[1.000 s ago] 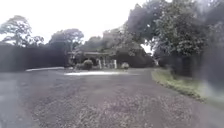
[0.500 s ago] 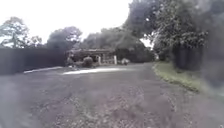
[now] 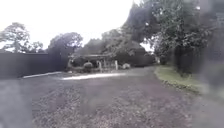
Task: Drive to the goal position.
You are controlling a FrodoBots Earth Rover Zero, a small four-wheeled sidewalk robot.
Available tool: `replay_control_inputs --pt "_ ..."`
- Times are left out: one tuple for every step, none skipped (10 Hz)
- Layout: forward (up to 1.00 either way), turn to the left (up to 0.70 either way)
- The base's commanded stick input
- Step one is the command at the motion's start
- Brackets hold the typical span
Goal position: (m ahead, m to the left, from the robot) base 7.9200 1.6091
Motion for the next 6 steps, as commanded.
replay_control_inputs --pt "0.5 0.0" --pt "0.5 0.0" --pt "0.5 0.0" --pt "0.5 0.0" --pt "0.5 0.0" --pt "0.5 0.0"
